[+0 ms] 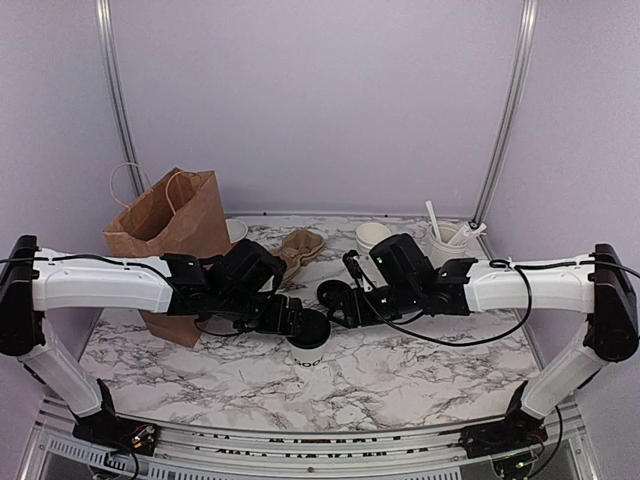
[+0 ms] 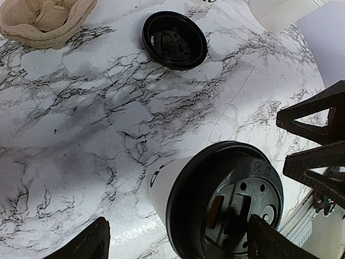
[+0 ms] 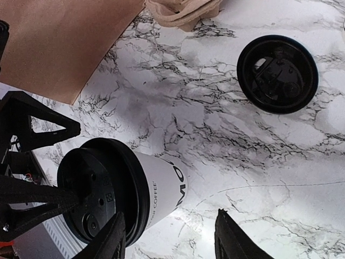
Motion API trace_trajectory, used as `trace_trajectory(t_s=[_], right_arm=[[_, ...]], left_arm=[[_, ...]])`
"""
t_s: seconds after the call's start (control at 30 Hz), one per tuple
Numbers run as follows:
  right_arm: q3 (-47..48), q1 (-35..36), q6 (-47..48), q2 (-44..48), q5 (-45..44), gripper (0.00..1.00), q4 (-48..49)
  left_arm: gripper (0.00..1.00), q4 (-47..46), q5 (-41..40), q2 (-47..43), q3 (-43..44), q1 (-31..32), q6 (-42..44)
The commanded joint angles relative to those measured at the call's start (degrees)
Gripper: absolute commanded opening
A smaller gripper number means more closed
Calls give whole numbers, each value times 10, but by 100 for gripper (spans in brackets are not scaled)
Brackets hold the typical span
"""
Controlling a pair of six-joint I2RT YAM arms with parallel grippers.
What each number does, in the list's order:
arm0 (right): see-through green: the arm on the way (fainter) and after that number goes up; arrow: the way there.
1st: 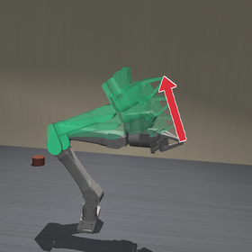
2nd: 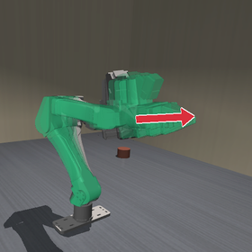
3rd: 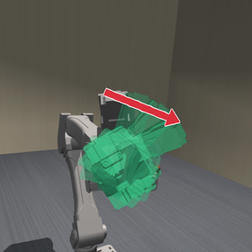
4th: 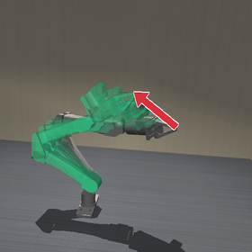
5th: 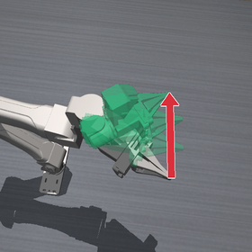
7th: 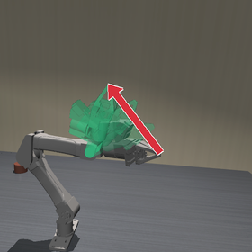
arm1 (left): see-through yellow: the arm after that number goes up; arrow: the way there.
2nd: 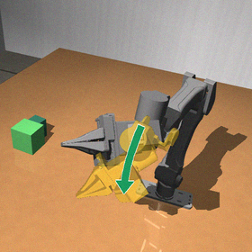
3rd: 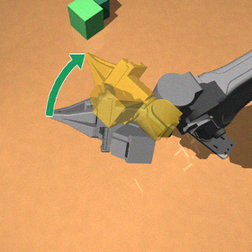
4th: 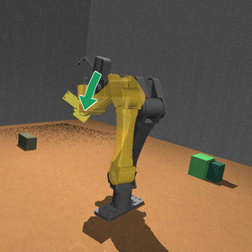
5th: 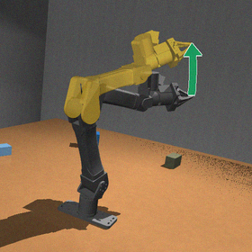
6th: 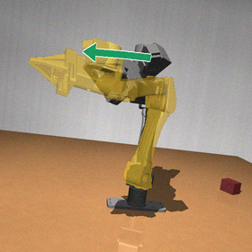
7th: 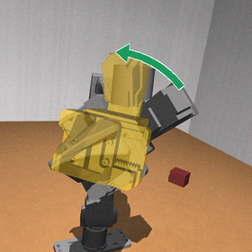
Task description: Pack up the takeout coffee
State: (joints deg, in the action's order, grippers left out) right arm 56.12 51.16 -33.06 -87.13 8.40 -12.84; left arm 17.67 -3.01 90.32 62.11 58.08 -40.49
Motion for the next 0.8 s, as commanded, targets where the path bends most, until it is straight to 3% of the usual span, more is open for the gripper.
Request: trace_trajectory(t_s=[0.0, 0.77], right_arm=[[-3, -5, -8, -1, 14, 54, 29], [-42, 7, -9, -32, -3, 52, 15]], left_arm=[[88, 1, -1, 11, 0, 1, 4], [88, -3, -5, 16, -18, 1, 1]])
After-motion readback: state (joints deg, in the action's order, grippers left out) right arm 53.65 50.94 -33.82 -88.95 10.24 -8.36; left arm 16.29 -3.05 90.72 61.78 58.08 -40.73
